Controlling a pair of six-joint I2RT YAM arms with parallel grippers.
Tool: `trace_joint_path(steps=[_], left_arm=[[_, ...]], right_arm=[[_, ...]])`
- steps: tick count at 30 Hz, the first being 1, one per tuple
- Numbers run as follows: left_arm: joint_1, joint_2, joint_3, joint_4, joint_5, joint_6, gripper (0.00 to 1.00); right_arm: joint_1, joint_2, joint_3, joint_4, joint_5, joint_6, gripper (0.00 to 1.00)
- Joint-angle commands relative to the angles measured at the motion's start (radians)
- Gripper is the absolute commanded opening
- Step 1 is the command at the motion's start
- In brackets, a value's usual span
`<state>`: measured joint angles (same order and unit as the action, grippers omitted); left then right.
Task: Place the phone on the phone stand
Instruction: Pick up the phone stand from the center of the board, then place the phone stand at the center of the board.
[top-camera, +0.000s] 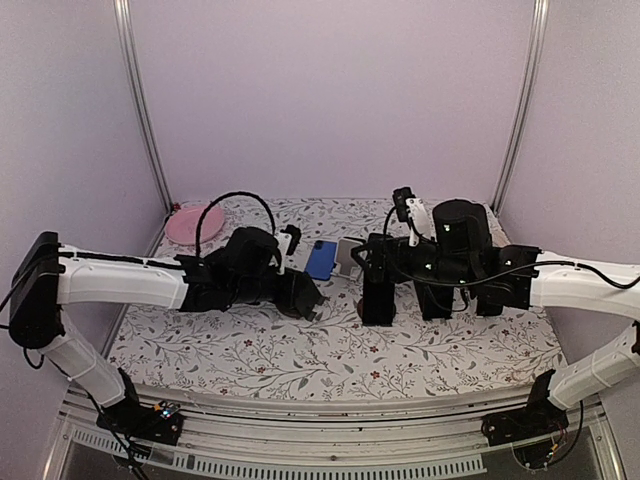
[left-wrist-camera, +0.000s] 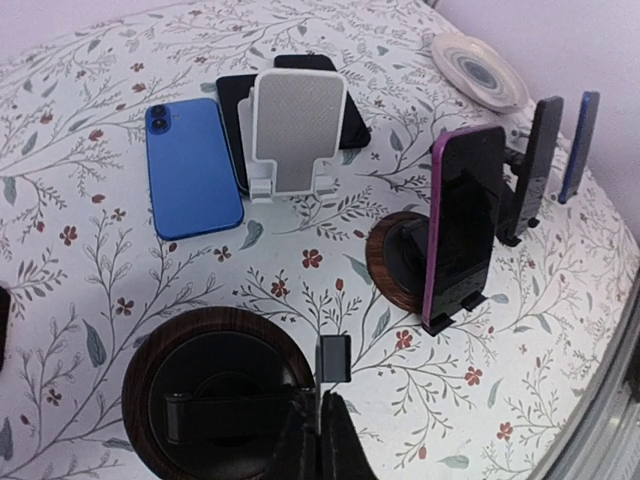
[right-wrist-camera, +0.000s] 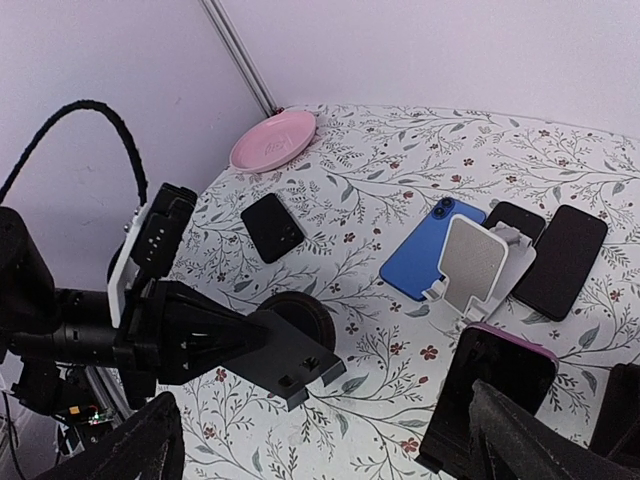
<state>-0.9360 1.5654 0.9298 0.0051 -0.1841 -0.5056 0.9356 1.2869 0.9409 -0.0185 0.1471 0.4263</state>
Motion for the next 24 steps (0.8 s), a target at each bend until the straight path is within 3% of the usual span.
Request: trace_joint_path(steps=[1, 10, 24], left_arm=[[0.061, -0.058, -0.023, -0.024, 0.232, 0.252, 0.00], [0.126, 0.002, -0.021, -0.031, 0.545, 0.465, 0.00], [0.143, 0.111, 0.044, -0.106, 0.678, 0.587, 0.00]], right_arm=[[-0.001, 0.036, 0.006, -0.005, -0.014, -0.013, 0.99], [-0.001, 0.073, 0.018, -0.014, -0.036, -0.002, 0.99], [-0.001, 0.086, 0.015, -0.044, -0.030, 0.004, 0.99]])
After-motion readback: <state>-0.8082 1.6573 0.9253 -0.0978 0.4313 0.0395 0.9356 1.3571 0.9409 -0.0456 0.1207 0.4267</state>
